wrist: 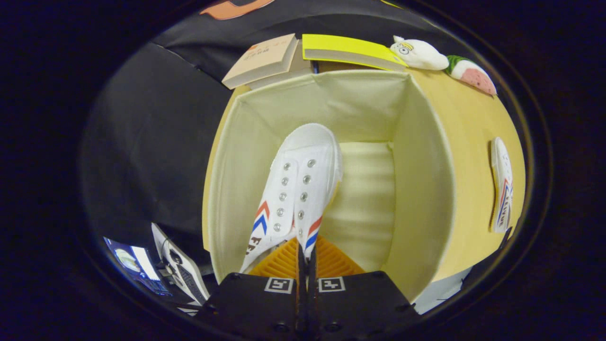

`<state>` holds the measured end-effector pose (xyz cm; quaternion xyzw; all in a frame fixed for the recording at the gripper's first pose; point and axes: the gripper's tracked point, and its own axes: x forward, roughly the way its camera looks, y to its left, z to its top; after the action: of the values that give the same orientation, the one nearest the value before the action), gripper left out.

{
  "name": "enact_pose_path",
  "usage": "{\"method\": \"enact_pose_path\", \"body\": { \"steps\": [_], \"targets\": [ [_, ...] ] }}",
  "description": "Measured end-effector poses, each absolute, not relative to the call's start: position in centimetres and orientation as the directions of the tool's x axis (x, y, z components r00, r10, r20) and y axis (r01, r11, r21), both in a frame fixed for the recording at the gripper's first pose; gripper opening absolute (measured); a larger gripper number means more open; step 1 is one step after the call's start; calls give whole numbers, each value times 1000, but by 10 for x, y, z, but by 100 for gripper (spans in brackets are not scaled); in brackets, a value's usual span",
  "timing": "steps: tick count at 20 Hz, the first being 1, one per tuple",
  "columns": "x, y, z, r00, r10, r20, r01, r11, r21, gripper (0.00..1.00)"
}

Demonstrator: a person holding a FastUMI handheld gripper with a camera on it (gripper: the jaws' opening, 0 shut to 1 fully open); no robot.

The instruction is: Open the storage box then place both shoes into the box .Put the left shoe in first, then the right shoe, with the right side of both shoes facing outward in a uniform manner.

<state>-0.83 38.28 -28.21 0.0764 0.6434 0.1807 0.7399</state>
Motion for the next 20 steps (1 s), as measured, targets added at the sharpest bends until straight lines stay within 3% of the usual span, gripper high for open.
{"method": "enact_pose_path", "body": {
  "steps": [5,13,20],
  "targets": [
    [-3,393,-288,96,405,-909,-145,910,389,6],
    [-2,368,-232,254,466,-848,-210,882,421,85],
    [4,252,-144,513,424,-746,-226,905,359,90]
  ]
}}
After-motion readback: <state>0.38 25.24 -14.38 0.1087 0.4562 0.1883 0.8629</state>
